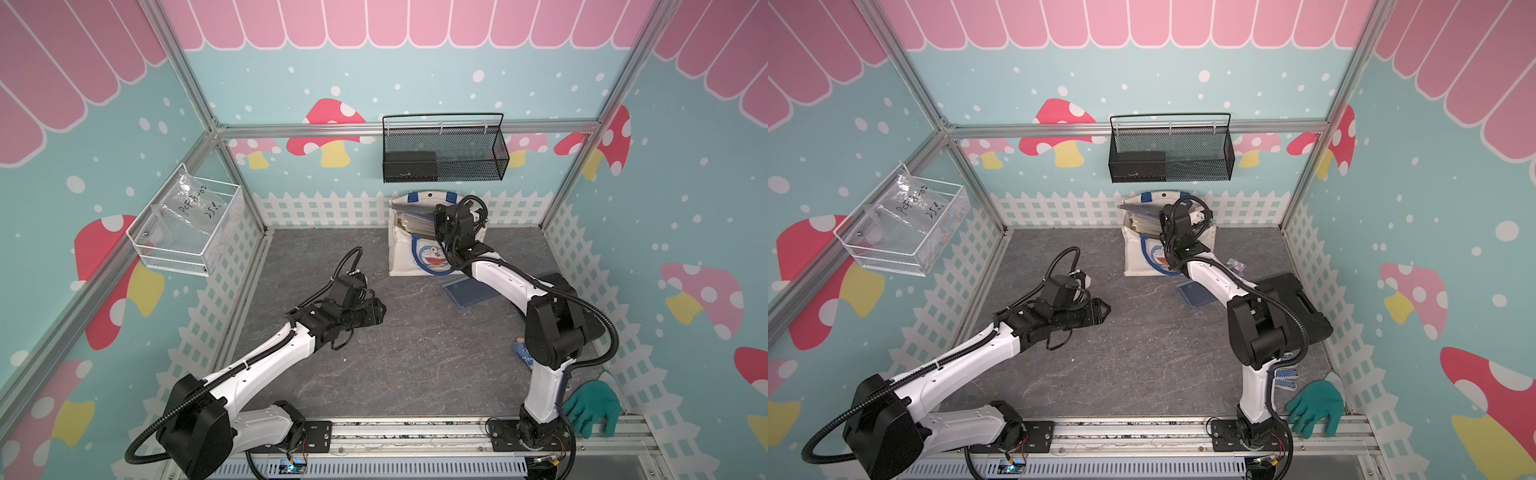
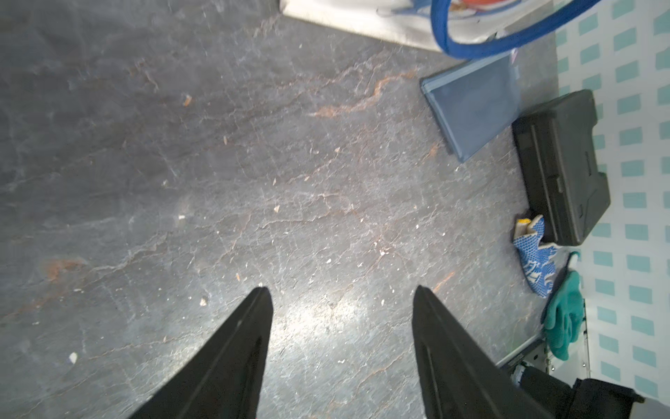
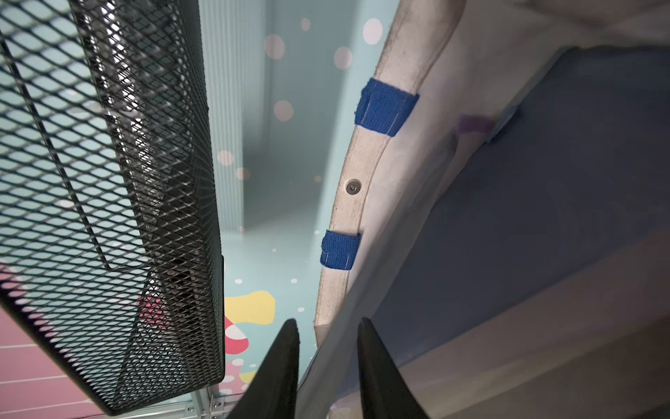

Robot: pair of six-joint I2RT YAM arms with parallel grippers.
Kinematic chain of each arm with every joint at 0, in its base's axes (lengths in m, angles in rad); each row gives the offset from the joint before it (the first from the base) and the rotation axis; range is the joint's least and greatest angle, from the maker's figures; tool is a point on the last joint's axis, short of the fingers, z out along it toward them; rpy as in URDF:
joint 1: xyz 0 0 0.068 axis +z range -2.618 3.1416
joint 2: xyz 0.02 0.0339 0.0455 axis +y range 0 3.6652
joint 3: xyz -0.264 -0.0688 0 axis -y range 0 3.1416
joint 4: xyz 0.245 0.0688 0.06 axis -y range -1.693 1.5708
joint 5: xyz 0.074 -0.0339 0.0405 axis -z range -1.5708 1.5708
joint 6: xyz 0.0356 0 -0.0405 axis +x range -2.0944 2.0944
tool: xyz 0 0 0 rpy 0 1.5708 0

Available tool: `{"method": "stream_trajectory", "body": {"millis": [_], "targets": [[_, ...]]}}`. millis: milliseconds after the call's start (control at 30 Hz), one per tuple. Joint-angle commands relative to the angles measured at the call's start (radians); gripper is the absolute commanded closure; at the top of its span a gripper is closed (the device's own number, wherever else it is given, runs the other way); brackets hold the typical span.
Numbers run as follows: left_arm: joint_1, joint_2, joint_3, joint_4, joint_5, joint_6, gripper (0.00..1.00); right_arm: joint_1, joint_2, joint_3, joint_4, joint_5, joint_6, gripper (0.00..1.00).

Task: Put the pencil pouch into the canvas bag
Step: Place the pencil pouch in the canvas bag.

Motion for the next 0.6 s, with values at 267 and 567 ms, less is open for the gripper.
{"method": "stream_trajectory", "body": {"millis": [267,567], "targets": [[0.075,0.191,0.381,-0.002,-0.085,-0.052,0.43,-0.063,-0.148,-0.014,-0.023,-0.274,-0.457,0.52],[0.12,0.445,0.653,0.248,-0.084,-0.121,0.8,-0.097,-0.357,0.004,-0.399,-0.378,-1.089,0.28]]}}
